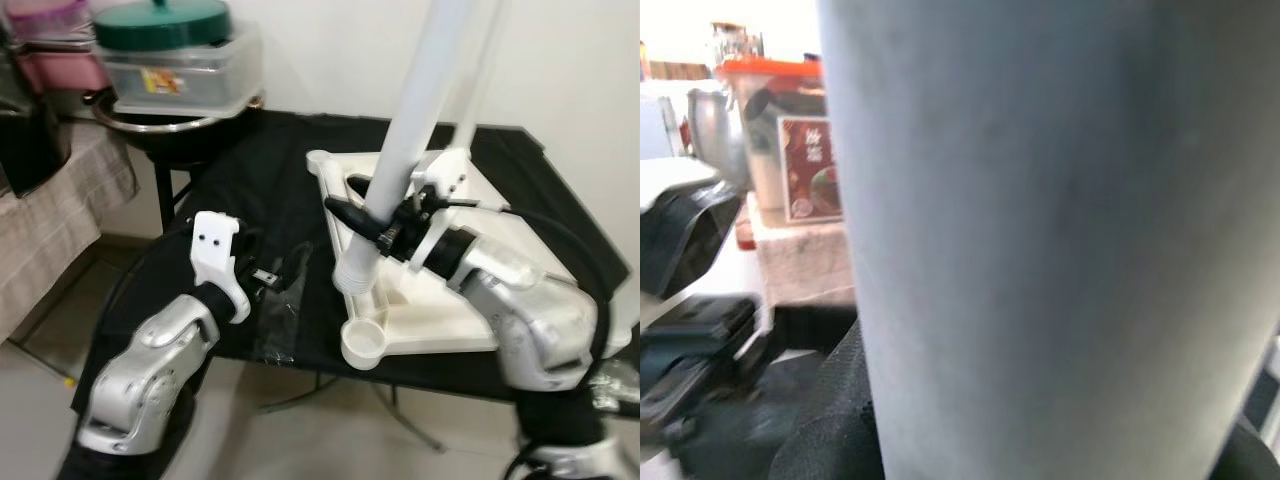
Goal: Building children table
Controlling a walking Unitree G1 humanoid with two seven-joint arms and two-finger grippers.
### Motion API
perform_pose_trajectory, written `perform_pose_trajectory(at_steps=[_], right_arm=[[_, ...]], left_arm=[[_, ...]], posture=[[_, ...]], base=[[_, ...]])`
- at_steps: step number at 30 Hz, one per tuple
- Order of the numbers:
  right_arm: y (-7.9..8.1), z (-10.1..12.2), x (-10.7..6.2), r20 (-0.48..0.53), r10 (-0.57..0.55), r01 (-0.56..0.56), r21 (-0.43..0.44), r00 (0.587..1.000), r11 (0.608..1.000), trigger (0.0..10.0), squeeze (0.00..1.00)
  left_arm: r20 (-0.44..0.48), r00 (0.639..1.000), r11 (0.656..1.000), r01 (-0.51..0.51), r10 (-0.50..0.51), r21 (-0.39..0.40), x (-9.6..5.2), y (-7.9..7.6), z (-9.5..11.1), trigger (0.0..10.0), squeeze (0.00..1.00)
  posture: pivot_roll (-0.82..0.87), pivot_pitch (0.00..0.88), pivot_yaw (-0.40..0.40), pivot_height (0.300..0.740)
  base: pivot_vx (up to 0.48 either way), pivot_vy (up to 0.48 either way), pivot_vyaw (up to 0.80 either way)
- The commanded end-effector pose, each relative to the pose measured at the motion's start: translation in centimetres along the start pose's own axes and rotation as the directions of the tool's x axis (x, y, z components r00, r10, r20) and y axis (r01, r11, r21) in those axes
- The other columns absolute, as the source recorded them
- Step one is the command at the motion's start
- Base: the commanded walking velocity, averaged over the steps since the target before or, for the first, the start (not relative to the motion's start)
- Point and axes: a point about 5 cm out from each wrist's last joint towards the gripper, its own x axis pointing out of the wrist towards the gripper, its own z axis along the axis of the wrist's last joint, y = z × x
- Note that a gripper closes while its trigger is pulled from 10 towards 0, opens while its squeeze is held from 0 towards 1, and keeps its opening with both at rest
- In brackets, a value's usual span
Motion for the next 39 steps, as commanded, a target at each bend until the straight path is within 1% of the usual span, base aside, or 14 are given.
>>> perform_pose_trajectory(at_steps=[1, 5, 9, 11, 12, 13, 15, 16, 22, 25, 28, 34, 35, 39], right_arm=[[-0.3, 0.6, -0.3, 0.011, -0.014, 0.014, -0.004, 1.0, 1.0, 10.0, 0.0], [-0.5, 0.8, -0.4, 0.0, -0.024, 0.024, -0.008, 1.0, 1.0, 10.0, 0.0], [-0.4, 1.0, -0.7, -0.018, -0.029, 0.028, -0.019, 0.999, 0.999, 10.0, 0.0], [-0.4, 1.0, -1.1, -0.038, -0.027, 0.026, -0.023, 0.999, 0.999, 10.0, 0.0], [-0.4, 1.0, -1.1, -0.038, -0.027, 0.026, -0.023, 0.999, 0.999, 10.0, 0.0], [-0.3, 0.6, -1.6, -0.056, -0.008, 0.007, -0.018, 0.998, 1.0, 10.0, 0.0], [-0.2, 0.4, -1.8, -0.061, -0.003, 0.002, -0.014, 0.998, 1.0, 10.0, 0.0], [-0.4, 0.0, -2.0, -0.072, -0.006, 0.005, -0.01, 0.997, 1.0, 10.0, 0.0], [-0.5, -0.1, -2.1, -0.067, -0.001, 0.002, 0.01, 0.998, 1.0, 10.0, 0.0], [-0.7, -0.4, -2.0, -0.065, 0.002, -0.001, 0.021, 0.998, 1.0, 10.0, 0.0], [-0.7, -0.2, -1.9, -0.057, 0.01, -0.008, 0.023, 0.998, 1.0, 10.0, 0.0], [-0.7, 0.2, -1.5, -0.042, 0.021, -0.021, 0.018, 0.999, 1.0, 10.0, 0.0], [-0.7, 0.3, -1.3, -0.026, 0.02, -0.02, 0.009, 0.999, 1.0, 10.0, 0.0], [-0.8, 0.5, -1.0, 0.003, 0.015, -0.015, -0.009, 1.0, 1.0, 10.0, 0.0]], left_arm=[[-0.001, 1.0, 1.0, 0.017, -0.017, 0.004, 0.4, -0.7, -0.2, 10.0, 0.0], [0.015, 1.0, 1.0, 0.0, 0.0, 0.017, 0.5, -0.8, -0.1, 10.0, 0.0], [0.012, 0.999, 0.997, -0.035, 0.034, 0.062, 0.3, -0.6, -0.5, 10.0, 0.0], [-0.007, 0.995, 0.991, -0.1, 0.101, 0.091, -0.2, 0.4, -1.5, 10.0, 0.0], [-0.007, 0.995, 0.991, -0.1, 0.101, 0.091, -0.2, 0.4, -1.5, 10.0, 0.0], [-0.045, 0.982, 0.975, -0.175, 0.182, 0.136, -1.0, 1.5, -3.0, 10.0, 0.0], [-0.059, 0.976, 0.969, -0.199, 0.21, 0.149, -1.2, 1.8, -3.6, 10.0, 0.0], [-0.082, 0.964, 0.954, -0.236, 0.254, 0.183, -1.7, 2.2, -4.5, 10.0, 0.0], [-0.087, 0.948, 0.939, -0.287, 0.307, 0.192, -2.2, 2.3, -5.2, 10.0, 0.0], [-0.072, 0.917, 0.905, -0.372, 0.393, 0.205, -3.0, 2.4, -6.0, 10.0, 0.0], [-0.056, 0.908, 0.894, -0.396, 0.415, 0.21, -3.3, 2.3, -6.1, 10.0, 0.0], [-0.037, 0.907, 0.895, -0.406, 0.419, 0.186, -3.2, 2.9, -5.2, 10.0, 0.0], [-0.003, 0.902, 0.881, -0.421, 0.432, 0.216, -3.0, 3.5, -4.1, 10.0, 0.0], [0.032, 0.901, 0.866, -0.425, 0.433, 0.264, -2.6, 3.9, -3.1, 10.0, 0.0]], posture=[[0.05, 0.094, -0.046, 0.74], [0.05, 0.093, -0.042, 0.74], [0.04, 0.093, -0.04, 0.74], [0.04, 0.094, -0.039, 0.74], [0.04, 0.094, -0.039, 0.74], [0.04, 0.095, -0.036, 0.74], [0.04, 0.095, -0.036, 0.74], [0.05, 0.096, -0.036, 0.74], [0.05, 0.102, -0.033, 0.74], [0.05, 0.118, -0.025, 0.74], [0.05, 0.13, -0.024, 0.74], [0.06, 0.144, -0.026, 0.74], [0.07, 0.151, -0.031, 0.74], [0.07, 0.151, -0.03, 0.74]], base=[[0.0, 0.48, -0.8], [0.0, 0.065, -0.8], [0.0, 0.0, -0.8], [0.0, 0.0, -0.8], [0.0, 0.0, -0.8], [0.0, 0.0, -0.8], [0.0, 0.0, -0.8], [0.0, 0.0, -0.8], [0.0, 0.0, -0.8], [0.0, 0.0, -0.8], [0.0, 0.0, -0.8], [0.0, 0.0, -0.8], [0.0, 0.0, -0.8], [0.0, 0.0, -0.4]])
